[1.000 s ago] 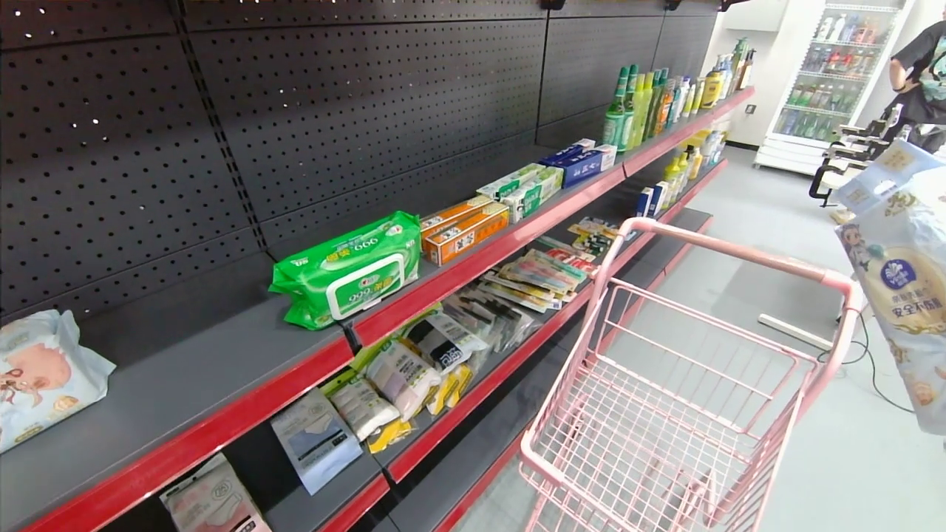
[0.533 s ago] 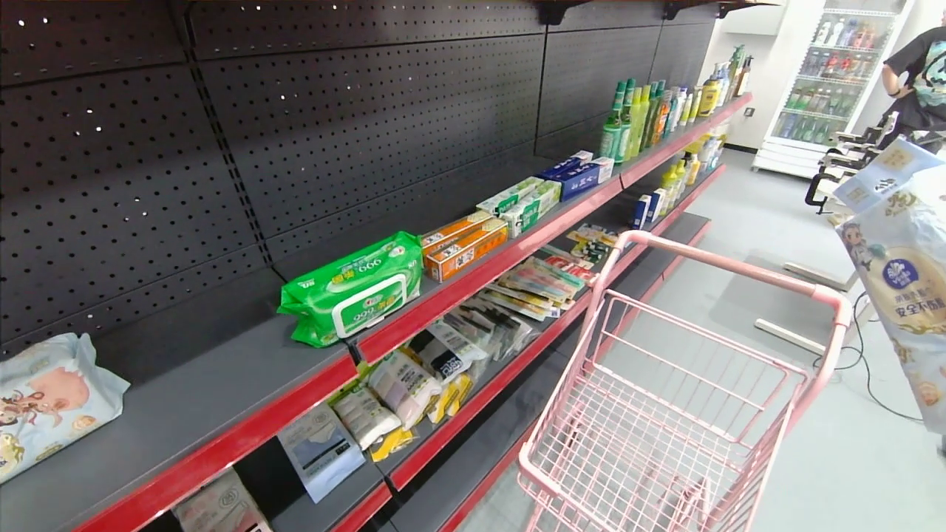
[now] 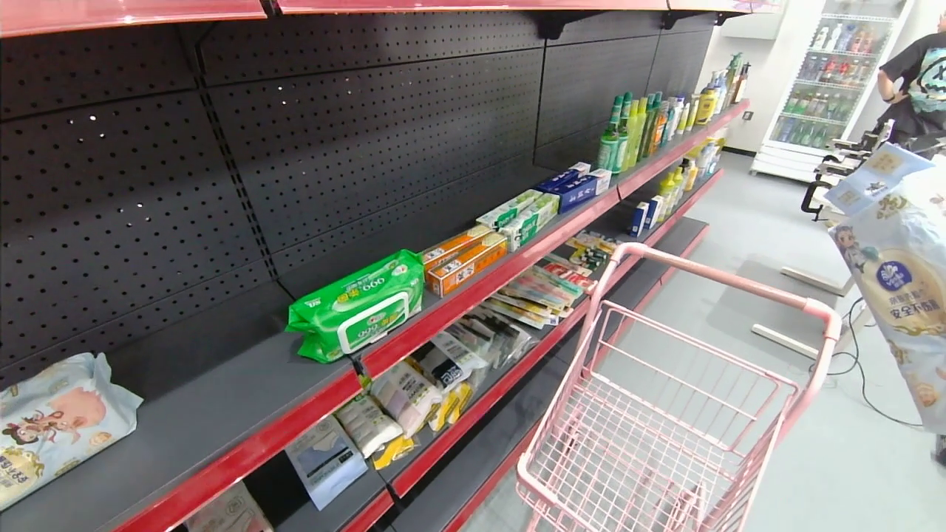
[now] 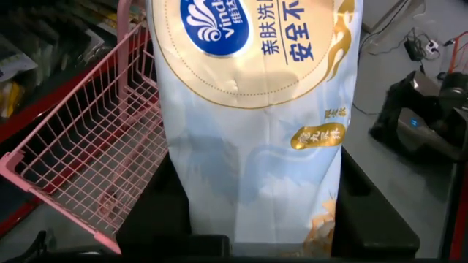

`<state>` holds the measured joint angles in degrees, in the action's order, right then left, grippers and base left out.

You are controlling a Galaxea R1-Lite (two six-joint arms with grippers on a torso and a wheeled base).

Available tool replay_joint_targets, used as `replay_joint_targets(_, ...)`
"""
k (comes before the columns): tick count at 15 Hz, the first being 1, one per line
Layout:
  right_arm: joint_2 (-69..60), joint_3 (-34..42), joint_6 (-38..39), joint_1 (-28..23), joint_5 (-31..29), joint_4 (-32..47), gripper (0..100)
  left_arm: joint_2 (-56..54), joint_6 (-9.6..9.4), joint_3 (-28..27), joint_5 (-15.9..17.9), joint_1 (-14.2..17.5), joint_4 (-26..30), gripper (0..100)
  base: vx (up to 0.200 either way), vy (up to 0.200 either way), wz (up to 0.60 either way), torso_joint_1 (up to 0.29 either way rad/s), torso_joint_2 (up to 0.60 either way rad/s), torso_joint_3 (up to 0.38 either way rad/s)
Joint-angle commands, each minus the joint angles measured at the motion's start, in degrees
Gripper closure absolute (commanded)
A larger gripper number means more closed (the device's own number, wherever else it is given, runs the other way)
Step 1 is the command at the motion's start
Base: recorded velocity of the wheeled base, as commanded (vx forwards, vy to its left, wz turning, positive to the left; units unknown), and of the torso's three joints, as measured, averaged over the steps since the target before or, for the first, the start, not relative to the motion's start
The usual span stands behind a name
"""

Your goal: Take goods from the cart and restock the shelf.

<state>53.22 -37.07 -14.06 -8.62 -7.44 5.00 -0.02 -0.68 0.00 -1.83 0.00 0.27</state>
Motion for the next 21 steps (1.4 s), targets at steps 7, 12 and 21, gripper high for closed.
replay_joint_targets(7, 0.6, 1.4, -1.0, -0.1, -0.2, -0.1, 100, 0.0, -0.02, 0.0, 0.0, 0.0, 0.0, 0, 0.000, 0.000, 0.09, 0.083, -0.16, -0.088)
replay_joint_targets(12, 0.7, 2.6, -1.5, 0.3, 0.1, -0.3, 100, 0.0, -0.02, 0.0, 0.0, 0.0, 0.0, 0, 0.000, 0.000, 0.60, 0.004, 0.00, 0.000)
replay_joint_targets(21, 0.9, 2.7, -2.1, 0.4, 0.1, -0.3, 100, 0.0, -0.02, 0.0, 0.0, 0.0, 0.0, 0, 0.000, 0.000, 0.60, 0.002, 0.00, 0.003)
